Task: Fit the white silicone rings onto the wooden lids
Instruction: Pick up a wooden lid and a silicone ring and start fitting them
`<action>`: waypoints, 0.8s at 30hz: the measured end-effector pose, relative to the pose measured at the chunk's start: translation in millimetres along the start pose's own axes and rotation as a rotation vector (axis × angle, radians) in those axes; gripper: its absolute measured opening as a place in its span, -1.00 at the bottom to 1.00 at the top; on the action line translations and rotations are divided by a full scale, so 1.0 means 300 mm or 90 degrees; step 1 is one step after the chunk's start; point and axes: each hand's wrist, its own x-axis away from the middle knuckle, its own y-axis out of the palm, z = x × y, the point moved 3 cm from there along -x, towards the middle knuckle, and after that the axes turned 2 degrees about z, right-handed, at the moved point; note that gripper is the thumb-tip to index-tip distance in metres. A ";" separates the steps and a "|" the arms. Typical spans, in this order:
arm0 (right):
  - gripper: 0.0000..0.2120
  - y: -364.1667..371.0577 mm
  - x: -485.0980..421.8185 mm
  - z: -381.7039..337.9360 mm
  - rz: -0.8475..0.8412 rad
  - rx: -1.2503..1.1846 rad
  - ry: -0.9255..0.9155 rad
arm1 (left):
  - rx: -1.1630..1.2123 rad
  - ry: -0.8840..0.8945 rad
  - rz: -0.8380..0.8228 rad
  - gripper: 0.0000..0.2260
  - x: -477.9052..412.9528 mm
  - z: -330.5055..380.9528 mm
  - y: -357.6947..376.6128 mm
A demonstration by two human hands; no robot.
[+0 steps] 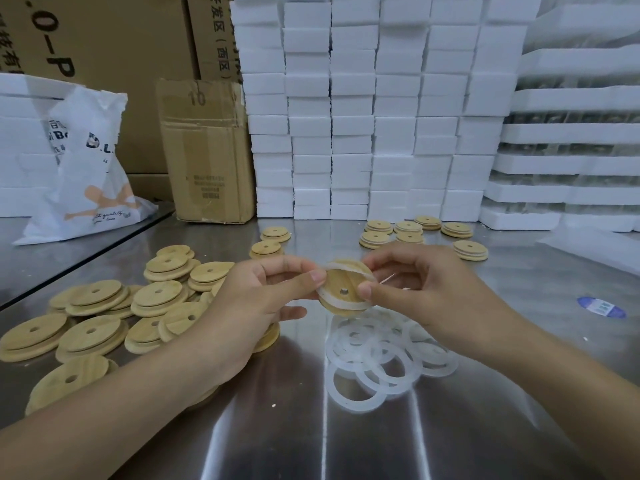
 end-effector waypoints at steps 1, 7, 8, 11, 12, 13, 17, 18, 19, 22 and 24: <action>-0.82 0.002 0.003 0.000 0.001 -0.008 0.009 | -0.008 0.005 0.004 -0.81 0.002 0.001 0.001; -0.90 0.019 0.010 -0.005 0.027 -0.004 -0.001 | -0.069 0.049 -0.019 -0.91 0.019 -0.011 0.023; -0.88 0.016 0.008 -0.004 0.030 0.007 -0.005 | -0.064 0.050 -0.019 -0.90 0.022 -0.013 0.027; -0.86 0.008 0.001 0.007 0.023 0.027 -0.014 | -0.051 0.053 -0.017 -0.89 0.024 -0.012 0.030; -0.86 0.007 -0.002 0.011 0.020 0.029 -0.016 | -0.049 0.054 -0.015 -0.89 0.023 -0.012 0.030; -0.85 0.006 -0.005 0.016 0.016 0.030 -0.016 | -0.049 0.056 -0.012 -0.89 0.022 -0.012 0.030; -0.85 0.006 -0.008 0.034 -0.020 0.072 0.006 | -0.095 0.069 -0.007 -0.94 0.016 -0.025 0.029; -0.85 0.006 -0.005 0.038 -0.032 0.083 0.012 | -0.108 0.073 -0.009 -0.95 0.014 -0.028 0.028; -0.85 0.005 -0.003 0.042 -0.039 0.087 0.016 | -0.117 0.075 -0.010 -0.95 0.013 -0.030 0.026; -0.85 -0.002 -0.004 0.045 -0.050 0.087 0.012 | -0.140 0.087 -0.013 -0.97 0.006 -0.033 0.021; -0.84 -0.004 -0.005 0.040 -0.056 0.098 -0.001 | -0.155 0.092 -0.020 -0.98 0.004 -0.034 0.019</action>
